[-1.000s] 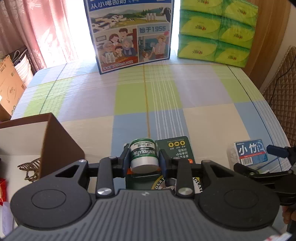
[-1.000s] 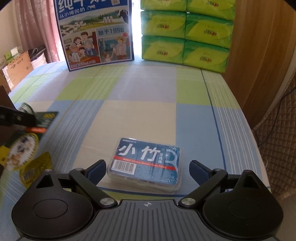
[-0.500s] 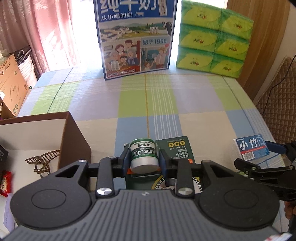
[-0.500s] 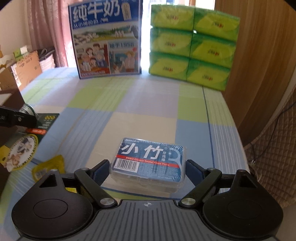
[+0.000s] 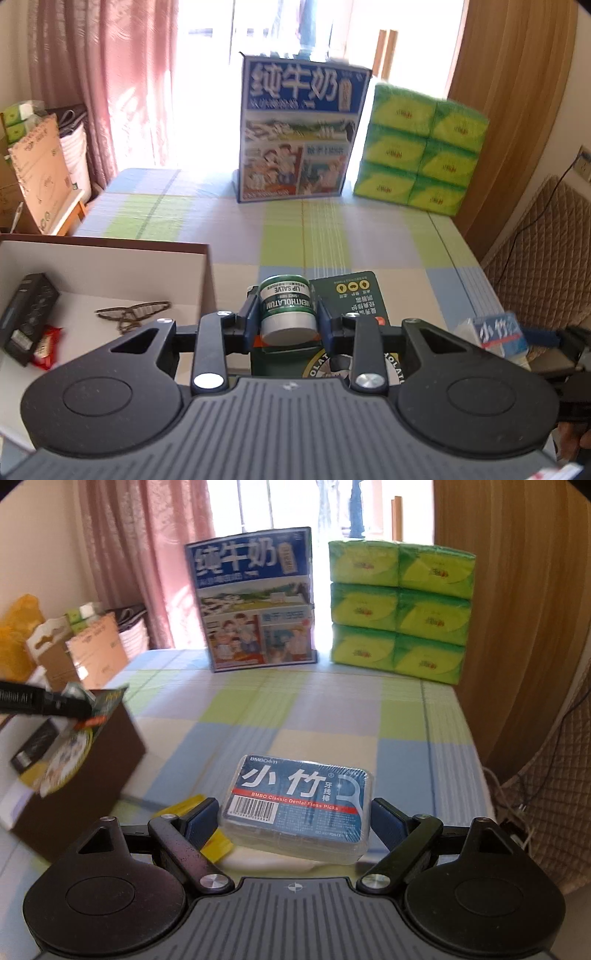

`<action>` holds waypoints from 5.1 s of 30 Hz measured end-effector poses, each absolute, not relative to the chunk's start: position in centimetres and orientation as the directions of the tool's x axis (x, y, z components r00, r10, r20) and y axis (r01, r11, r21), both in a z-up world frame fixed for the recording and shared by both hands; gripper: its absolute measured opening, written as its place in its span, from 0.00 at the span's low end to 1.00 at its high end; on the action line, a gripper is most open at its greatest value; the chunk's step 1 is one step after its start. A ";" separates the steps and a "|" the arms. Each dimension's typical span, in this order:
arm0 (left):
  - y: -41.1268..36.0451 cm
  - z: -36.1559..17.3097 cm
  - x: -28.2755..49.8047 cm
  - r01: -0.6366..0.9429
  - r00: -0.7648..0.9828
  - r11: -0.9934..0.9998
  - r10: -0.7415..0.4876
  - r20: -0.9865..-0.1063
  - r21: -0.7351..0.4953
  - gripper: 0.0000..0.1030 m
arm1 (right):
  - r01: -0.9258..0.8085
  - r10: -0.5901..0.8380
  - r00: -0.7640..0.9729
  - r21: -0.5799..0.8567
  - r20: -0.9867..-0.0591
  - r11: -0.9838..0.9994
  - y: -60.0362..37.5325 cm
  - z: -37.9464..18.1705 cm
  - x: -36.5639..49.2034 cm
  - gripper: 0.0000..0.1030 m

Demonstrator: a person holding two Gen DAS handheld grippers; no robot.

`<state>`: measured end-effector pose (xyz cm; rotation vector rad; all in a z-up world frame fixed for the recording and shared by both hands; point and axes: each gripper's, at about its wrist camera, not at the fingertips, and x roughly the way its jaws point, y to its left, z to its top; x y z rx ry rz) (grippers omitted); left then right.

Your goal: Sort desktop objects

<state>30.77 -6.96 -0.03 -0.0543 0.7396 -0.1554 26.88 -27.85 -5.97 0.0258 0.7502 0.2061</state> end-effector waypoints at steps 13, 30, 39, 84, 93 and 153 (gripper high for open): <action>0.3 1.9 22.0 0.025 0.748 0.991 -0.106 -0.655 -0.132 0.27 | -0.329 0.348 0.587 0.177 -0.731 0.928 -22.1 -6.1 19.3 0.82; 12.6 3.1 17.6 -0.150 0.769 0.983 0.050 -0.637 -0.104 0.27 | -0.561 0.530 0.522 0.198 -0.669 0.804 -8.8 -4.0 18.0 0.82; 18.5 3.5 21.4 -0.185 0.783 0.981 0.111 -0.611 -0.059 0.27 | -0.570 0.518 0.588 0.136 -0.622 0.810 -2.1 -3.1 22.9 0.82; 22.5 -5.7 29.7 -0.085 0.623 0.995 0.094 -0.777 0.052 0.44 | -0.643 0.329 0.540 -0.127 -0.775 0.756 4.1 -10.3 31.3 0.83; 21.6 -5.2 28.9 -0.037 0.605 0.998 0.061 -0.794 0.049 0.62 | -0.648 0.352 0.533 -0.104 -0.769 0.754 3.6 -9.4 30.8 0.90; 12.0 -0.9 15.9 -0.056 0.625 0.998 0.048 -0.779 0.016 0.96 | -0.604 0.452 0.541 0.047 -0.709 0.796 -5.0 -5.3 19.1 0.98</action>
